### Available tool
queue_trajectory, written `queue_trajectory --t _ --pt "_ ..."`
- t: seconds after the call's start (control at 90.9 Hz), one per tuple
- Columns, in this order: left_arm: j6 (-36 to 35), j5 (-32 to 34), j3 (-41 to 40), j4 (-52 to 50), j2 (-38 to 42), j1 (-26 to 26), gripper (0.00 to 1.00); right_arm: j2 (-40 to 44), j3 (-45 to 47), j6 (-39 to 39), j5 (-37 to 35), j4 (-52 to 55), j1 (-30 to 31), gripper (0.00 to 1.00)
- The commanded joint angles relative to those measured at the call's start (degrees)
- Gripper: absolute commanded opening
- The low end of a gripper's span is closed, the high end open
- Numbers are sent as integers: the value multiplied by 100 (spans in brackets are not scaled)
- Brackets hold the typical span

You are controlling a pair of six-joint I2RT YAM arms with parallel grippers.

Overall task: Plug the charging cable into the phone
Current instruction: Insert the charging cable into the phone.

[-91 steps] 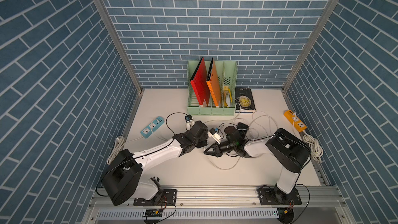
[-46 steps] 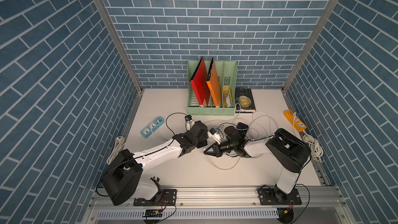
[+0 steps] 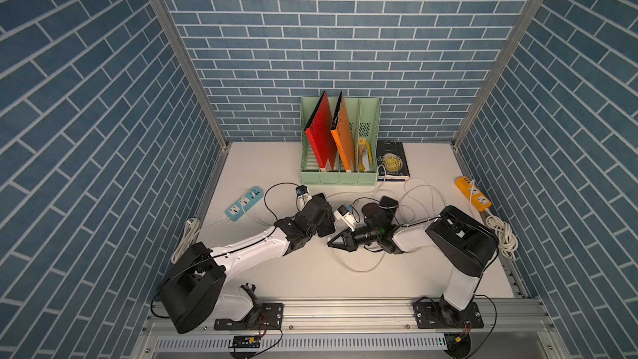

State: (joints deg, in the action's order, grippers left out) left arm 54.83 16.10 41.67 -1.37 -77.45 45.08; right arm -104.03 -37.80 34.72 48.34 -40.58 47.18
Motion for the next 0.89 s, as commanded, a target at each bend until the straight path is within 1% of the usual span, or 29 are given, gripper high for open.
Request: queue_trajectory --t 0.0,0.121,0.528,0.88 --pt "121 -340 -84 325 165 119 0 91 21 132 -49 -465 -44 0" --pt "164 -344 -166 406 186 116 0 93 97 270 8 -669 -94 0" --pt "150 -449 -176 515 84 118 0 80 80 272 44 -662 -95 0" --pt "86 -398 -253 496 86 125 0 84 63 270 23 -592 -138 0"
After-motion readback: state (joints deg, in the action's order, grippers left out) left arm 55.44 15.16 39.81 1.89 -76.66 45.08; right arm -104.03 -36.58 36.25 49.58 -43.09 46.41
